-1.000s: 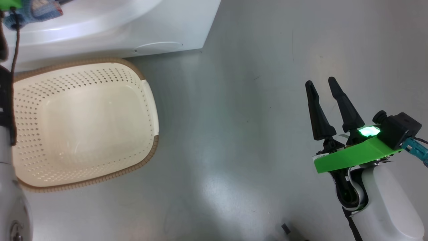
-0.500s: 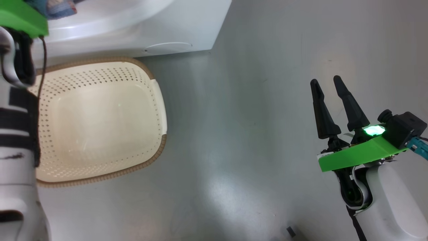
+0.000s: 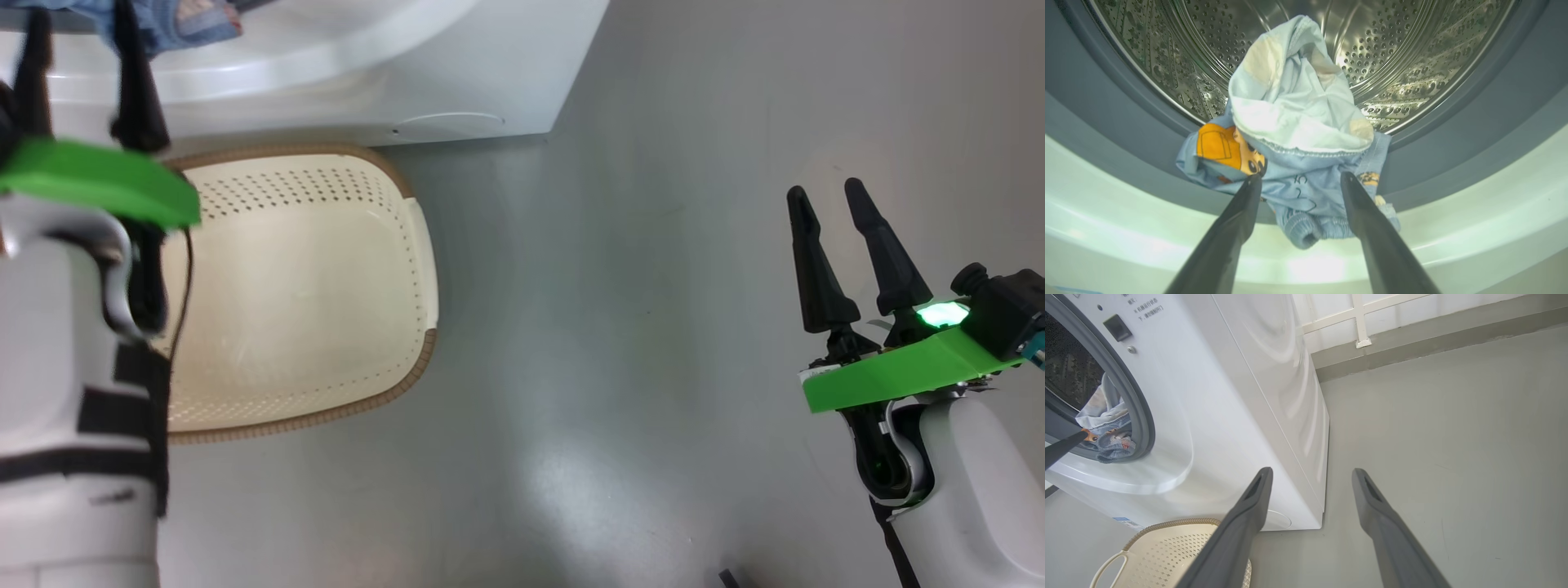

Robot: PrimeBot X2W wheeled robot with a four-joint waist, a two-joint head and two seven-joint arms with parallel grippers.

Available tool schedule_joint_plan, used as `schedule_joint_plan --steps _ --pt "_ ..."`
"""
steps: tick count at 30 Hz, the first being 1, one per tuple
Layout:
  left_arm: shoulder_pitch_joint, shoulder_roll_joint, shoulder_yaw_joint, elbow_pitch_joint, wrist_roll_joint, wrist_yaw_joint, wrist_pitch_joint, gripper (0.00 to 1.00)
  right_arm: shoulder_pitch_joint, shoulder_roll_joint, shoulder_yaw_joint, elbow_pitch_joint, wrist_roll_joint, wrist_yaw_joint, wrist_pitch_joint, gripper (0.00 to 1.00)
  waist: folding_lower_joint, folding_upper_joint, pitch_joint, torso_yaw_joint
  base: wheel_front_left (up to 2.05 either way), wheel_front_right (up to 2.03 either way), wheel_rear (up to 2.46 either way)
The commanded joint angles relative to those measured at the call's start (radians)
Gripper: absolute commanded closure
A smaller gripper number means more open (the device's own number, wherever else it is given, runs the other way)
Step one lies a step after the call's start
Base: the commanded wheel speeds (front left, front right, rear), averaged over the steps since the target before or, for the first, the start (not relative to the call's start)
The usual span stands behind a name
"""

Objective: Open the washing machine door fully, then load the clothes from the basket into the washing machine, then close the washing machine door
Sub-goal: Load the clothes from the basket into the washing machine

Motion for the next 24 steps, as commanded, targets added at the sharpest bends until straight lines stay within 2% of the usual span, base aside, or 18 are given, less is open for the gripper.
schedule_joint_plan --steps 1,16,24 --pt "0.044 0.034 0.024 -0.04 0.015 -0.002 -0.005 0.0 0.039 -0.006 0.014 -0.026 -0.011 0.01 -0.005 0.0 -0.0001 0.0 -0.006 0.009 0.0 0.0 0.0" --pt "0.389 -0.025 0.089 -0.245 0.058 -0.002 -0.005 0.0 0.062 -0.028 0.019 -0.017 -0.01 0.01 -0.005 0.0 -0.0001 0.0 -0.045 0.027 0.0 0.0 0.0" --pt "0.519 -0.048 0.141 -0.367 0.078 -0.002 -0.005 0.0 0.067 -0.038 0.02 -0.016 -0.009 0.01 -0.005 0.0 -0.0001 0.0 -0.048 0.027 0.0 0.0 0.0"
